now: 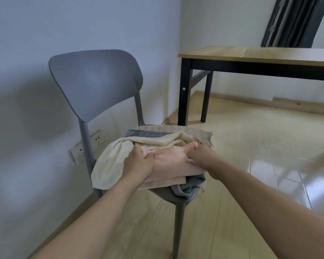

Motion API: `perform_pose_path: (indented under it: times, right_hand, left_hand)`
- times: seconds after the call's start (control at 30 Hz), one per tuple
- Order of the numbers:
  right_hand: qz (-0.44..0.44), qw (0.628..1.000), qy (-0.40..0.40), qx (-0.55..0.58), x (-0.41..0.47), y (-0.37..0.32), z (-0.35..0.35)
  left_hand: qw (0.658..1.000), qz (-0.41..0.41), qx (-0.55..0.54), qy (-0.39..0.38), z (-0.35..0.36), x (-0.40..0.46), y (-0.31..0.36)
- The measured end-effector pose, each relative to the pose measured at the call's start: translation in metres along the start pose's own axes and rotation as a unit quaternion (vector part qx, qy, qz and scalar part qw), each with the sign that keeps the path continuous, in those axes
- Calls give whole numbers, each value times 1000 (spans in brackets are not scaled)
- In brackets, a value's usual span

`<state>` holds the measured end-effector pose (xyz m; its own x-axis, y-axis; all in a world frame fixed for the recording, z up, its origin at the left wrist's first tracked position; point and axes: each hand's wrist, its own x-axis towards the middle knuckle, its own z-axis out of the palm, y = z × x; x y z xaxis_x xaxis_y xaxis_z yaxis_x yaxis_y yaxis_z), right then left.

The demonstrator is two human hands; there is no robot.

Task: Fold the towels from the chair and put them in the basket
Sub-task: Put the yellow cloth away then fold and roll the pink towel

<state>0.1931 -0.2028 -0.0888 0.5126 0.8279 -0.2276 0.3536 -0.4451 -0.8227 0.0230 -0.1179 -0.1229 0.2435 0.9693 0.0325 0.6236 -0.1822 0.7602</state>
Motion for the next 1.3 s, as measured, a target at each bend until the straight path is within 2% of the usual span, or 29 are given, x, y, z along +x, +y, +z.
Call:
perform_pose_path:
  times: [0.1,0.27,0.43,0.53,0.7,0.93,1.1,1.3]
  right_hand:
    - [33,997,25,61,4,2,3]
    - [68,994,4,83,-4,1,6]
    - [7,998,17,64,-28,1,8]
    - [-60,994,59,63,-49,-6,1]
    - [-65,990,99,79,-88,-24,-18]
    - [-60,980,115,148,-117,-37,-52]
    - [-45,980,125,151,-79,-40,-77]
    - [-8,983,133,130,35,-19,-98]
  left_hand:
    - [1000,8,17,3,4,2,0]
    - [996,20,88,-4,6,-1,1]
    - [995,59,81,-17,-2,-22,5]
    - [998,63,9,-20,-15,-41,17]
    - [990,23,-138,-18,-45,-69,50]
    - [987,61,-150,-5,-61,-88,85]
    - [990,92,-111,5,-42,-51,109]
    - [995,77,-68,-15,30,48,129]
